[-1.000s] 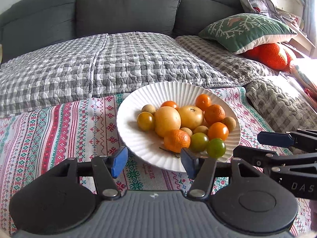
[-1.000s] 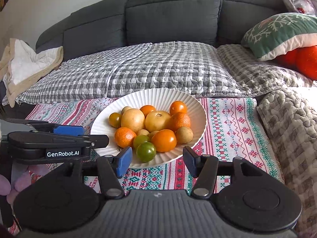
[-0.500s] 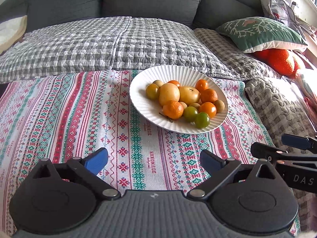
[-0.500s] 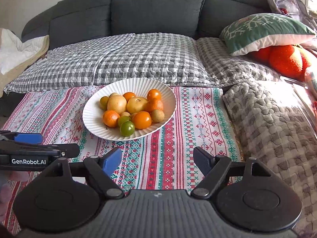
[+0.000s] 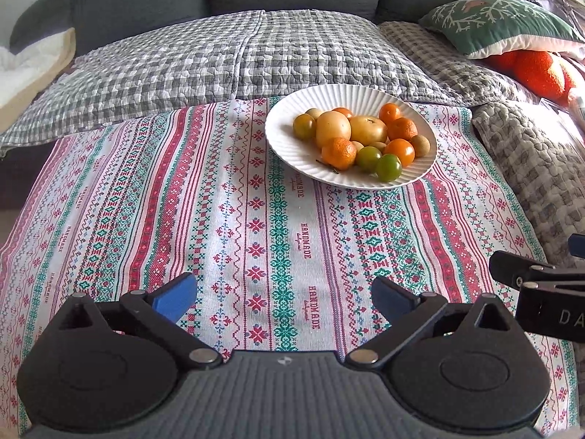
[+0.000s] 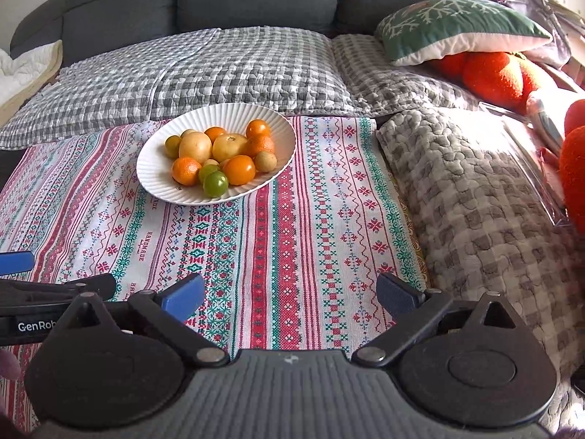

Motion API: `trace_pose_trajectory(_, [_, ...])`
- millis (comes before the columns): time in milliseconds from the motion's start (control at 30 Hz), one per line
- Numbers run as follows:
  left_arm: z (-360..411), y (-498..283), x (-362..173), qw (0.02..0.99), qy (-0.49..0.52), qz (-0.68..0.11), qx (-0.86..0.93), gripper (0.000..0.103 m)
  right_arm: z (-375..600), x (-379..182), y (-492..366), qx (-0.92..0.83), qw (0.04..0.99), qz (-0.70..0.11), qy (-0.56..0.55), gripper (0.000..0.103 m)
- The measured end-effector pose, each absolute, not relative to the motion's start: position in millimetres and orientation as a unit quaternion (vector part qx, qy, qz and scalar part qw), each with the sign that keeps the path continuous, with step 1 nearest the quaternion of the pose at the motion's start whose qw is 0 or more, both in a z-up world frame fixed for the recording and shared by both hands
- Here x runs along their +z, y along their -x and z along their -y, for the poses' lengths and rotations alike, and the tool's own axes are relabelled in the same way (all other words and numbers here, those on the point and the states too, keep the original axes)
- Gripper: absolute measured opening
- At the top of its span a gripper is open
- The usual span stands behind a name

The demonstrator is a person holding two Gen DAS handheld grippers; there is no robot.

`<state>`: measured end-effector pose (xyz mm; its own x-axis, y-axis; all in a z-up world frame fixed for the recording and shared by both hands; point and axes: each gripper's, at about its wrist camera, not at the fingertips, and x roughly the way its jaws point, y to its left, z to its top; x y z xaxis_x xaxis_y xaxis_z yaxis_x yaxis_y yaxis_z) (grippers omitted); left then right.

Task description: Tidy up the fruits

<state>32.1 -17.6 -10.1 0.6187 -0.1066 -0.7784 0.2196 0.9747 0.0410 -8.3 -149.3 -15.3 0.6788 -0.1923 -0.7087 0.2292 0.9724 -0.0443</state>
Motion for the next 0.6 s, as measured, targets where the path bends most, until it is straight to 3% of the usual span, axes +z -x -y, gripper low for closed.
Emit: trace_pose_trajectory(600, [16.8,-29.7,-6.3,0.905,-0.062,-0.412,-0.083,0.098,151.9,-16.7,9.0,-0.130,0.918,-0.373,-0.034,0.102])
